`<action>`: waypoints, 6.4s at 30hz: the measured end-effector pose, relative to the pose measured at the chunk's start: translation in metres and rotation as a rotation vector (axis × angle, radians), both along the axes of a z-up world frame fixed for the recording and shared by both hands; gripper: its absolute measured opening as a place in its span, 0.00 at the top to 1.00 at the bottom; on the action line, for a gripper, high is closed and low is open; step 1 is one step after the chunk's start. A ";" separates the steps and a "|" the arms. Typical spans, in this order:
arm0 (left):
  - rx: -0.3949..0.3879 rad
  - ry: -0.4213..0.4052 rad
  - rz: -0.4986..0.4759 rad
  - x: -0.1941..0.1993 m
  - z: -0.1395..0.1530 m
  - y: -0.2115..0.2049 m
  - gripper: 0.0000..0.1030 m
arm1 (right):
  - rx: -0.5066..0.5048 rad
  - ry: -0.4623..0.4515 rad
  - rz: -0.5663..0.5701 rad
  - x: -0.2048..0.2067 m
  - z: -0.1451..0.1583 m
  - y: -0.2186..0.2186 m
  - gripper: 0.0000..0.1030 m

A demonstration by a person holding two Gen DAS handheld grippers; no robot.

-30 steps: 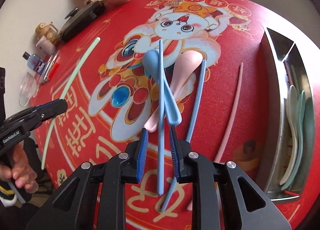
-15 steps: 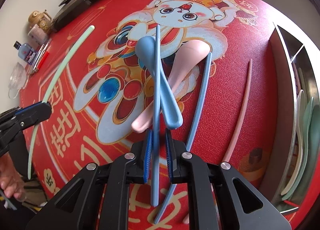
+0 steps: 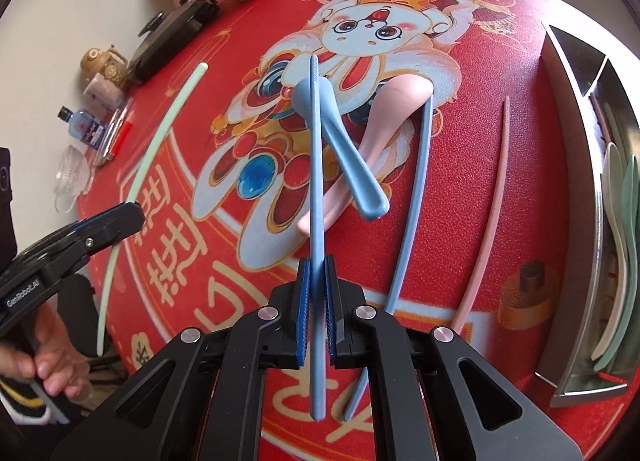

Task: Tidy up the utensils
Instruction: 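Carry the blue chopstick into the steel tray and open the right gripper, then lower the pale green chopstick into the steel tray, open left gripper, then close the left gripper on the light blue spoon and lift it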

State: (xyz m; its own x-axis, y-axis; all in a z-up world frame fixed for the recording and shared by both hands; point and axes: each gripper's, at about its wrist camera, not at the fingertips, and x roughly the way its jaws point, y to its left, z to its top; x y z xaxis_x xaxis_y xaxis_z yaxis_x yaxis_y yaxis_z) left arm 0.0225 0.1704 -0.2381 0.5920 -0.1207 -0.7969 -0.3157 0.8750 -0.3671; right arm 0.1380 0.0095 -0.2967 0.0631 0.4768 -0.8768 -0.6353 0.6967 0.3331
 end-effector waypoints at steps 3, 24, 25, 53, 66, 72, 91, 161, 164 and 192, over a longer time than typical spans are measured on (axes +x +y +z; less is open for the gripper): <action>0.016 -0.002 0.008 -0.002 0.005 -0.003 0.95 | 0.034 -0.005 -0.001 -0.002 0.009 -0.004 0.93; 0.064 -0.046 -0.057 0.018 0.030 -0.034 0.95 | 0.220 -0.092 -0.193 0.024 0.076 -0.078 0.93; 0.062 -0.051 -0.065 0.021 0.031 -0.037 0.95 | 0.220 -0.096 -0.209 0.026 0.077 -0.084 0.93; 0.017 -0.064 -0.157 0.087 0.029 -0.074 0.95 | 0.084 -0.080 -0.400 0.095 0.033 -0.156 0.93; 0.011 -0.047 -0.136 0.089 0.027 -0.075 0.95 | -0.003 -0.015 -0.353 0.110 -0.004 -0.134 0.93; 0.007 -0.047 -0.137 0.089 0.028 -0.077 0.95 | -0.007 0.020 -0.371 0.107 -0.012 -0.137 0.93; 0.004 -0.042 -0.190 0.098 0.033 -0.112 0.95 | 0.070 -0.054 -0.446 0.073 0.029 -0.174 0.91; 0.036 0.057 0.046 0.130 0.004 -0.103 0.78 | 0.169 -0.056 -0.552 0.074 0.047 -0.265 0.17; 0.024 0.088 0.114 0.112 -0.006 -0.071 0.78 | 0.165 -0.052 -0.530 0.075 0.045 -0.248 0.17; -0.066 0.138 0.102 0.133 -0.050 -0.028 0.75 | 0.094 -0.061 -0.542 0.073 0.048 -0.198 0.17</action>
